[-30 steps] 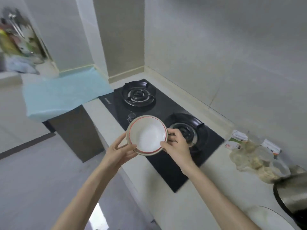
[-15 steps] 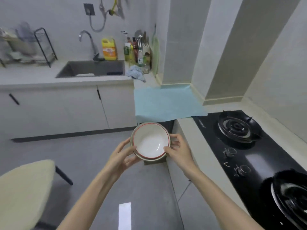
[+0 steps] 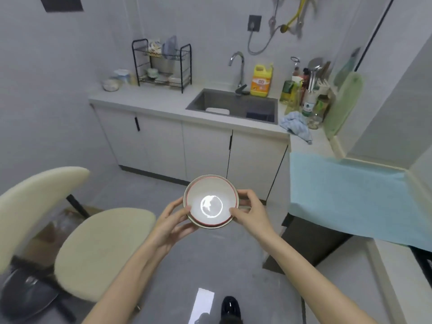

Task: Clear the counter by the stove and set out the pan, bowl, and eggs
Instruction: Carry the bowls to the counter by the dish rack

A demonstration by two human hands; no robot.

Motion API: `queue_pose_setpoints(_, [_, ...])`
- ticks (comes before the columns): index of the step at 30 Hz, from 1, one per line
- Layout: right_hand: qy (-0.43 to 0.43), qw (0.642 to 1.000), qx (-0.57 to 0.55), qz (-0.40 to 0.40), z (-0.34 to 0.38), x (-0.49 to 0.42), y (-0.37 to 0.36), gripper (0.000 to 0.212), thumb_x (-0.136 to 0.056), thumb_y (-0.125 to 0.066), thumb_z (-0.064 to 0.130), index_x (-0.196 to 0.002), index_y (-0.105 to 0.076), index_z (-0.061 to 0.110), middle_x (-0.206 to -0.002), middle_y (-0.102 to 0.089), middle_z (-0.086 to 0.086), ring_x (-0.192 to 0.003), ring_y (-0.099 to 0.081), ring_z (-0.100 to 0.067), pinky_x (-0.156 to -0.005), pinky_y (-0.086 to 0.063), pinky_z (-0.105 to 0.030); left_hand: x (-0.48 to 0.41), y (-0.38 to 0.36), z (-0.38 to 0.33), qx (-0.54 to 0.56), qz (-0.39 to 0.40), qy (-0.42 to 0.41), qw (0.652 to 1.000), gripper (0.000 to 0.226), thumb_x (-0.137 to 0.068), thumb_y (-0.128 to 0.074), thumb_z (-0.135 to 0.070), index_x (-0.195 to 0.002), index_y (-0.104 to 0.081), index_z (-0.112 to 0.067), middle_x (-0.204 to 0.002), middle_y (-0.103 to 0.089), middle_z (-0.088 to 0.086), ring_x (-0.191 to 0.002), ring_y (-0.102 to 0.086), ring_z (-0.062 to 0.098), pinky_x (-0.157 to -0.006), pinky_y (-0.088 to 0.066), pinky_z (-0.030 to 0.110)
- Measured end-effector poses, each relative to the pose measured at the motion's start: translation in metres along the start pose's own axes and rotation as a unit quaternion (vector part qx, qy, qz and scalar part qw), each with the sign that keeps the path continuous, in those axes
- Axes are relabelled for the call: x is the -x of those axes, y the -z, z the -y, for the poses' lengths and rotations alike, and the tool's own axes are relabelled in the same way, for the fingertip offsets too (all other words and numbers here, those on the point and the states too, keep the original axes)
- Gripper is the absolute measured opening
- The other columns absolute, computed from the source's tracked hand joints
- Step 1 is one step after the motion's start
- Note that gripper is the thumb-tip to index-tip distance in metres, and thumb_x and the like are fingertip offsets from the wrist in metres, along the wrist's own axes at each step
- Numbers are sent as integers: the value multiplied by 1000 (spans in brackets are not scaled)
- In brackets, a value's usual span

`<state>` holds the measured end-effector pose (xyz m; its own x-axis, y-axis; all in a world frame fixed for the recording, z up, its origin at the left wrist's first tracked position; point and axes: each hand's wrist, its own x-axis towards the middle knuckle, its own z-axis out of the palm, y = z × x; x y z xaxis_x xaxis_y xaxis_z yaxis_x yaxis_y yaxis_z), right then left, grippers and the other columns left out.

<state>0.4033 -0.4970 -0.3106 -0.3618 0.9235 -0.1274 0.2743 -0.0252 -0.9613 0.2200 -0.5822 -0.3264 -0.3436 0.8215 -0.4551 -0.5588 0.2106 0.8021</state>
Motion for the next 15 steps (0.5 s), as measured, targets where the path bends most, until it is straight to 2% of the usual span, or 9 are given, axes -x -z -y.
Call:
queue_pose_setpoints(2, [4, 1000, 0, 26, 4, -33, -15, 35, -81, -63, 6, -109, -54, 26, -102, -60, 8, -81, -62, -7, -85, -56, -39, -24, 9, -14, 4, -18, -6, 1000, 30, -86, -63, -8, -114, -57, -18, -98, -70, 17, -78, -73, 25, -71, -60, 37])
queue_pose_setpoints(5, [13, 998, -3, 63, 12, -91, -38, 34, -80, -62, 3, -101, -54, 29, -104, -64, 2, -89, -65, -15, -88, -55, -41, -66, 19, -38, 12, -54, -14, 998, 27, -87, -63, -9, -111, -58, -20, -98, -69, 16, -79, -72, 26, -70, -61, 36])
queue_pose_setpoints(7, [12, 996, -10, 87, 19, -134, -51, 34, -81, -61, 2, -104, -54, 26, -104, -64, -3, -82, -65, -15, -86, -56, -40, -97, 23, -57, 19, -79, -24, 996, 27, -87, -64, -9, -111, -58, -20, -99, -69, 16, -81, -71, 26, -70, -60, 36])
queue_pose_setpoints(9, [8, 994, -14, 107, 29, -177, -64, 34, -83, -59, 1, -109, -53, 21, -99, -62, 0, -74, -63, -11, -84, -55, -37, -131, 26, -79, 27, -100, -30, 994, 28, -86, -65, -10, -111, -58, -20, -99, -69, 15, -79, -72, 24, -71, -60, 38])
queue_pose_setpoints(12, [8, 990, -19, 138, 48, -240, -83, 33, -84, -58, 1, -111, -52, 19, -94, -62, 4, -72, -62, -11, -83, -55, -36, -177, 30, -114, 41, -120, -43, 991, 30, -86, -64, -9, -114, -58, -17, -100, -68, 14, -77, -73, 20, -71, -60, 39])
queue_pose_setpoints(15, [16, 986, -16, 165, 66, -293, -100, 33, -84, -57, 1, -111, -51, 20, -93, -61, 3, -72, -61, -13, -78, -55, -30, -212, 36, -144, 56, -137, -58, 987, 34, -86, -64, -9, -119, -57, -15, -104, -68, 15, -85, -71, 23, -69, -60, 38])
